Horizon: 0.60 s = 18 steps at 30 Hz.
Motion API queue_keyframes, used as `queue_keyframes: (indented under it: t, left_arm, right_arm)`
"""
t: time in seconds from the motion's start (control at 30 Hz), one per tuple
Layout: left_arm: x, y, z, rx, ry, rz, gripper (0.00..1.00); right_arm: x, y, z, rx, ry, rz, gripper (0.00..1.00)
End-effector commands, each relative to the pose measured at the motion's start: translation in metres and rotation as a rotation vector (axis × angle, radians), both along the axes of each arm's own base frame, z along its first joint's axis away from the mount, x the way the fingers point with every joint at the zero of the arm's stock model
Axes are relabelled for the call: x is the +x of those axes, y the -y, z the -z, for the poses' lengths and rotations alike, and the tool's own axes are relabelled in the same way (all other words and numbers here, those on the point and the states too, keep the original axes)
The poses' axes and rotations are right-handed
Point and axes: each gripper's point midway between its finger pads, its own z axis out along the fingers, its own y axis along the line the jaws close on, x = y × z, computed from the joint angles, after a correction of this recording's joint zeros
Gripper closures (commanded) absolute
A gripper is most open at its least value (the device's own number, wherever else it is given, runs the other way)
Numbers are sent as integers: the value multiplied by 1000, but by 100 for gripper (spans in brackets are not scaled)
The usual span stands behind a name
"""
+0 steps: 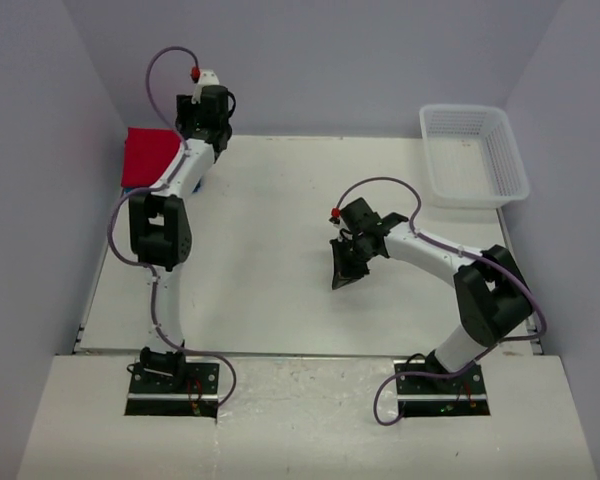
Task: Fold and stack the t-shirts
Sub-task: Put the neatly folded tshirt into the corner of the board with the left arm
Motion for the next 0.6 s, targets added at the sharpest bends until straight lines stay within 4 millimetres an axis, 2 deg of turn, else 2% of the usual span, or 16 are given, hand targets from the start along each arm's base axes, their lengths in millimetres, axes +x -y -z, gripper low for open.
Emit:
queue_keyframes:
  t: [0.0, 0.03, 0.07, 0.1, 0.13, 0.17, 0.2, 0.23, 0.3, 0.33, 0.4, 0.43, 0.47, 0.5, 0.53, 0.57]
  left_arm:
    - [-44, 19, -26, -278, 33, 97, 37]
    - [-47, 25, -6, -309, 1, 115, 37]
    - [-57, 29, -24, -336, 33, 149, 37]
    - [-68, 33, -5, -369, 2, 157, 37]
    - [-73, 42, -3, -413, -1, 198, 37]
    - [-83, 47, -20, -456, 44, 220, 35]
    - [-94, 51, 0, -490, 18, 230, 34]
    - [-103, 65, -15, -550, 49, 300, 32]
    - [-113, 81, -21, -643, 103, 364, 29]
    - [-131, 91, -15, -683, 87, 414, 28]
    - [-143, 96, -18, -723, 125, 432, 19]
    - [-153, 101, -29, -737, 146, 479, 14]
    - [-163, 101, -18, -735, 123, 478, 5]
    - [-168, 101, -18, -731, 120, 479, 0]
    - [-176, 98, -28, -725, 144, 481, 0]
    - [-184, 96, -22, -728, 135, 465, 0]
  right_arm:
    - [21, 1, -23, -7, 139, 8, 100]
    - [23, 1, -26, -7, 153, 13, 100]
    - [27, 2, -27, -7, 176, 18, 99]
    - [29, 2, -32, -4, 199, 21, 98]
    - [32, 4, -33, -13, 218, 29, 96]
    - [38, 8, -34, -35, 247, 44, 93]
    - [41, 8, -36, -39, 262, 47, 86]
    - [43, 8, -37, -35, 269, 51, 79]
    - [48, 1, -43, 1, 297, 47, 68]
    - [49, -2, -50, 24, 316, 43, 61]
    - [52, -5, -57, 50, 347, 48, 54]
    - [54, -5, -61, 57, 366, 52, 49]
    - [55, -5, -67, 72, 391, 56, 36]
    - [56, -3, -69, 70, 400, 60, 31]
    - [57, -1, -70, 60, 414, 61, 25]
    - [57, 0, -74, 65, 431, 59, 25]
